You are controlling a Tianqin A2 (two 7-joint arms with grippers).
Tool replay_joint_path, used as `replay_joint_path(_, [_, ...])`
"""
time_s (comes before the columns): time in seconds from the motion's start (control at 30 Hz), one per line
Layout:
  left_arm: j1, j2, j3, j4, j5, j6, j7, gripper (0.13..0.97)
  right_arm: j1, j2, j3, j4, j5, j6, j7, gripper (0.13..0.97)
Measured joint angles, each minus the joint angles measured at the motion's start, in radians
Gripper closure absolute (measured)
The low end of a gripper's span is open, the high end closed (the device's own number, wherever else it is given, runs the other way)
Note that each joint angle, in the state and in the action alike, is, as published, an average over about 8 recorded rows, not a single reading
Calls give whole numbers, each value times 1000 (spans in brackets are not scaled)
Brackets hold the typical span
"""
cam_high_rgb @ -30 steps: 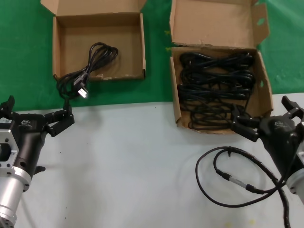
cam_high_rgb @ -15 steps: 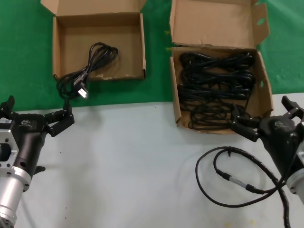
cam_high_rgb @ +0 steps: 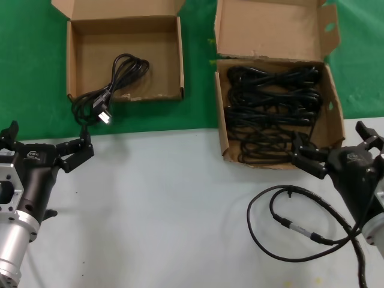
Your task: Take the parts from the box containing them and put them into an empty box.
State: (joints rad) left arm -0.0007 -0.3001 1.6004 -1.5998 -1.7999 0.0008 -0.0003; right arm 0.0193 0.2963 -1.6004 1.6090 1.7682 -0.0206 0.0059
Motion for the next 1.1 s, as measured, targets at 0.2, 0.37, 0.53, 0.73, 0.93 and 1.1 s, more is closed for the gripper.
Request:
replay_joint_path(0.2, [0, 0, 0, 0, 0, 0, 0, 132, 0, 0, 0, 0, 0, 0, 0, 129])
replay_joint_path(0.37, [0, 0, 0, 0, 0, 0, 0, 132, 0, 0, 0, 0, 0, 0, 0, 129])
replay_joint_path(0.53, [0, 0, 0, 0, 0, 0, 0, 132, 0, 0, 0, 0, 0, 0, 0, 129])
replay_joint_path(0.73, [0, 0, 0, 0, 0, 0, 0, 132, 0, 0, 0, 0, 0, 0, 0, 129])
replay_joint_path(0.93, [0, 0, 0, 0, 0, 0, 0, 132, 0, 0, 0, 0, 0, 0, 0, 129])
replay_joint_path(1.1, [0, 0, 0, 0, 0, 0, 0, 132, 0, 0, 0, 0, 0, 0, 0, 129])
